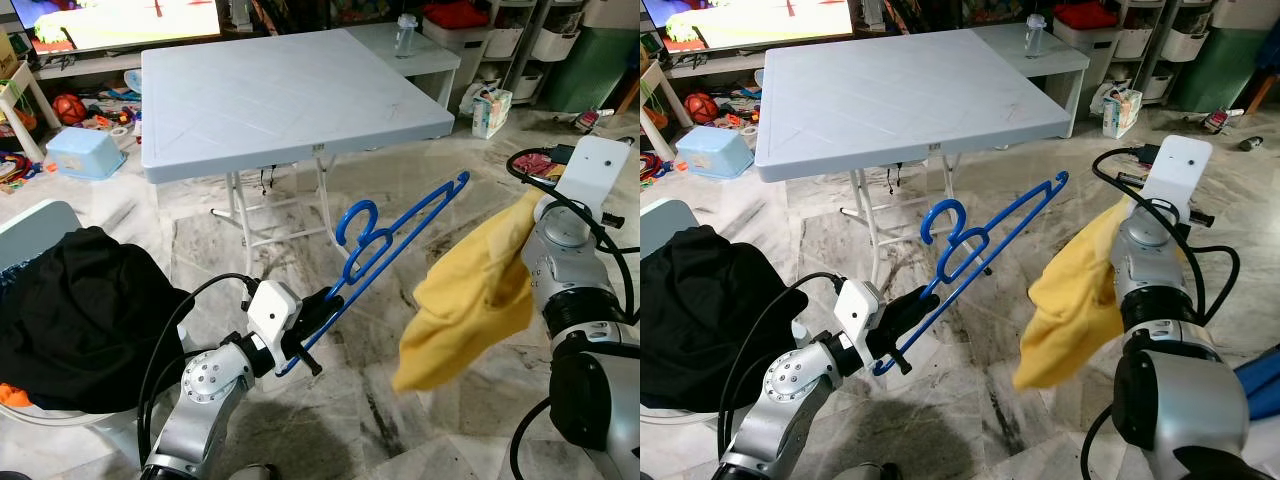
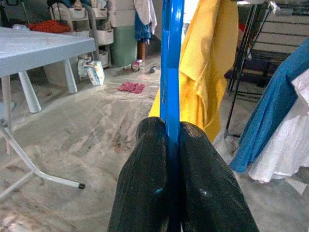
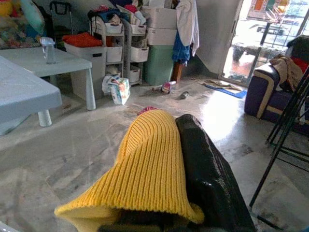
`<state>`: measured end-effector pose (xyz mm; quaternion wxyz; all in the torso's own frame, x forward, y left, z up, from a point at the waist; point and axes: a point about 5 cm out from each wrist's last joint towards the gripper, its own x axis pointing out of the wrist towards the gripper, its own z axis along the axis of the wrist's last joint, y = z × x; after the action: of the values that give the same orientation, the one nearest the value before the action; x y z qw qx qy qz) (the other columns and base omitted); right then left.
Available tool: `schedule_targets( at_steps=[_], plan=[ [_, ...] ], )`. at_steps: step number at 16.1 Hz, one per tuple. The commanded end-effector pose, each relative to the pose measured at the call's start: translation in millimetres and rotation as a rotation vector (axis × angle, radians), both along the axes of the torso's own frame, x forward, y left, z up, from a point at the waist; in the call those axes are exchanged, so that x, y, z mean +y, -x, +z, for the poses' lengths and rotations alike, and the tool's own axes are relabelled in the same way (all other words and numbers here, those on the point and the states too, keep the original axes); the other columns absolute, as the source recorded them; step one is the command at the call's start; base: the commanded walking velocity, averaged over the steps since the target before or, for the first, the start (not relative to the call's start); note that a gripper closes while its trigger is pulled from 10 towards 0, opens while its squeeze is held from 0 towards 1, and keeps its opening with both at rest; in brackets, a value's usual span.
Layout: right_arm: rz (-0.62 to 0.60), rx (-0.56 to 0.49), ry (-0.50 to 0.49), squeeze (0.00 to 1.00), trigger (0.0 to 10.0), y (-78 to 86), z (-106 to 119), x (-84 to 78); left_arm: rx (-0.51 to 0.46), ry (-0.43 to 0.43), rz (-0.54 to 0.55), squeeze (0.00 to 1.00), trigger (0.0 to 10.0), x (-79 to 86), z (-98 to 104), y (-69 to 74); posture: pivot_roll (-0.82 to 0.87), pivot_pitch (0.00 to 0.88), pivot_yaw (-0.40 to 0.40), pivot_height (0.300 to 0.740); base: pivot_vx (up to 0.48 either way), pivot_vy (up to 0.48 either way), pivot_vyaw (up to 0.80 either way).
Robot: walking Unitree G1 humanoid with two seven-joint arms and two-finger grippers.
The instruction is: Hang hanger
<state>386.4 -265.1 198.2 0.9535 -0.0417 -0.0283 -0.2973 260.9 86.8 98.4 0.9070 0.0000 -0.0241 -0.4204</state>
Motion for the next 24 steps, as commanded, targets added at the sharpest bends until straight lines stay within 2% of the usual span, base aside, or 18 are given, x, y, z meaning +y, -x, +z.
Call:
schedule_targets(
  at_steps=[1, 16, 17, 18, 19, 21, 24],
  plan=[
    [-0.018, -0.016, 0.014, 0.0, 0.0, -0.6, 7.4, -3.2, -0.017, 0.007, -0.007, 0.0, 0.0, 0.9, 6.1, 0.2, 0.02, 0.007, -0.046, 0.74, 0.0, 0.0, 0.0],
    [-0.018, -0.016, 0.014, 0.0, 0.0, -0.6, 7.4, -3.2, -0.017, 0.007, -0.007, 0.0, 0.0, 0.9, 6.1, 0.2, 0.02, 0.007, -0.046, 0.74, 0.0, 0.0, 0.0],
    [0.428, -0.01, 0.086, 0.0, 0.0, 23.7, -33.6, 24.1, -0.111, -0.108, 0.496, 0.0, 10.0, 45.2, 22.7, -24.5, 0.03, 0.0, 0.006, 0.74, 0.0, 0.0, 0.0],
    [0.602, 0.0, 0.1, 0.0, 0.0, 41.1, -52.8, 40.8, -0.146, -0.128, 0.7, 0.0, 10.0, 63.8, 29.5, -30.1, 0.03, 0.0, 0.006, 0.74, 0.0, 0.0, 0.0],
    [0.7, -0.007, 0.118, 0.0, 0.0, 54.5, -63.2, 50.6, -0.168, -0.123, 0.857, 0.0, 10.0, 76.8, 34.8, -33.2, 0.02, 0.0, 0.002, 0.74, 0.0, 0.0, 0.0],
    [0.666, -0.021, 0.084, 0.0, 0.0, 49.4, -58.6, 45.6, -0.172, -0.121, 0.88, 0.0, 10.0, 78.0, 35.4, -33.4, 0.02, 0.0, -0.002, 0.74, 0.0, 0.0, 0.0],
    [0.707, -0.005, 0.063, 0.0, 0.0, 59.0, -61.7, 49.6, -0.154, -0.127, 0.936, 0.0, 10.0, 76.0, 31.5, -32.7, 0.03, 0.0, -0.011, 0.74, 0.0, 0.0, 0.0]
  ],
)
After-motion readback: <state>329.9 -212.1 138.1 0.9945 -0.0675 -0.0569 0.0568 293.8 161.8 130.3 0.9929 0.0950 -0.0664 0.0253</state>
